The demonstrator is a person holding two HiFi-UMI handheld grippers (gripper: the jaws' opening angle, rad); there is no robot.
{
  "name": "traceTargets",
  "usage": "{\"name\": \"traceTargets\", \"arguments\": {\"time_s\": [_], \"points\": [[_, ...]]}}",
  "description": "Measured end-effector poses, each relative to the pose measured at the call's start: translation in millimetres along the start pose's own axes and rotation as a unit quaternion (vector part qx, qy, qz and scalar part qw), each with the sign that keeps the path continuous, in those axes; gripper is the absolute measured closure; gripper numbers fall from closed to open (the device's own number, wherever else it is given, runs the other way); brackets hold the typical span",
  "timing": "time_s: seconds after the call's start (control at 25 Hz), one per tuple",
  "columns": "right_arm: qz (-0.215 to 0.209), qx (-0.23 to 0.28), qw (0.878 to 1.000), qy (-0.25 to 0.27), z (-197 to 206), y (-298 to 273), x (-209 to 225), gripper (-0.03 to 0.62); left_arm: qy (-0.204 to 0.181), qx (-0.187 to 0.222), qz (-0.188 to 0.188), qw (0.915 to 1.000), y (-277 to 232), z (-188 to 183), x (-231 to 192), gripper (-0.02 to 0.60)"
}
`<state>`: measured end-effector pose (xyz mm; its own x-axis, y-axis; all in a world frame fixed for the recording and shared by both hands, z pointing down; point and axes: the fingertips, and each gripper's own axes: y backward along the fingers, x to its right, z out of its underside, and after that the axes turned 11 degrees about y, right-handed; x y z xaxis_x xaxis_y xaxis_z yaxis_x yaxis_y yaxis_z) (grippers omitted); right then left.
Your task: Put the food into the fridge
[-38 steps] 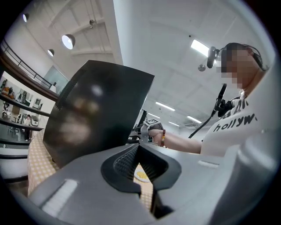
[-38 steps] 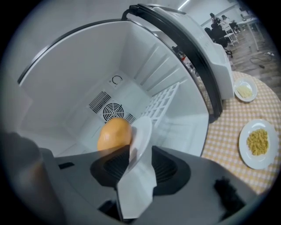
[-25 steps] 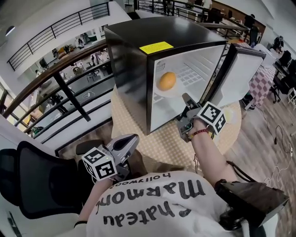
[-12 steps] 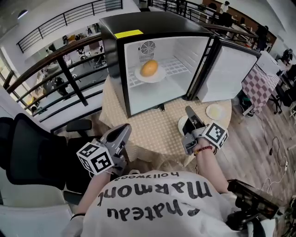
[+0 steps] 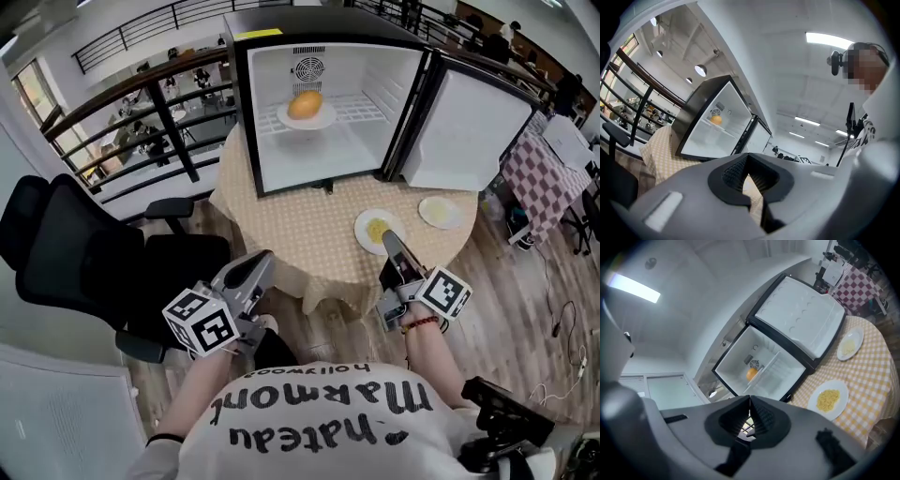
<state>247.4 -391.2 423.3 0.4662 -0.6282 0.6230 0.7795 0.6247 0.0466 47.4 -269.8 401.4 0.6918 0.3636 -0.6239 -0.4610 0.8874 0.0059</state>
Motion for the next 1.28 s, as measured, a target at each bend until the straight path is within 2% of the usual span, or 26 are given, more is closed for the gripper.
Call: {"name": "traceTargets", "arguments": {"time_s": [0.16,0.32,0.64,0.84,1.28], "points": [[-0.033,-0.003,0.999,0.022,10,28,-17,0.577,0.009,-0.008,-0.005,0.9999,19,33,22,0.575],[-0.045,-0.013,0.998,0.031,22,44,-27,0.577,0.015,-0.018,-0.008,0.9997,30,54,34,0.575],[-0.036,-0.030,0.996,0.071,28,77,-32,0.577,0.016,-0.019,-0.010,0.9996,41,72,49,0.575],[-0.024,-0.048,0.996,0.066,32,82,-30,0.577,0.023,-0.027,-0.015,0.9993,41,75,52,0.575],[-0.037,-0.046,0.995,0.075,43,84,-50,0.577,0.012,-0.026,-0.005,0.9996,56,76,63,0.575]]}}
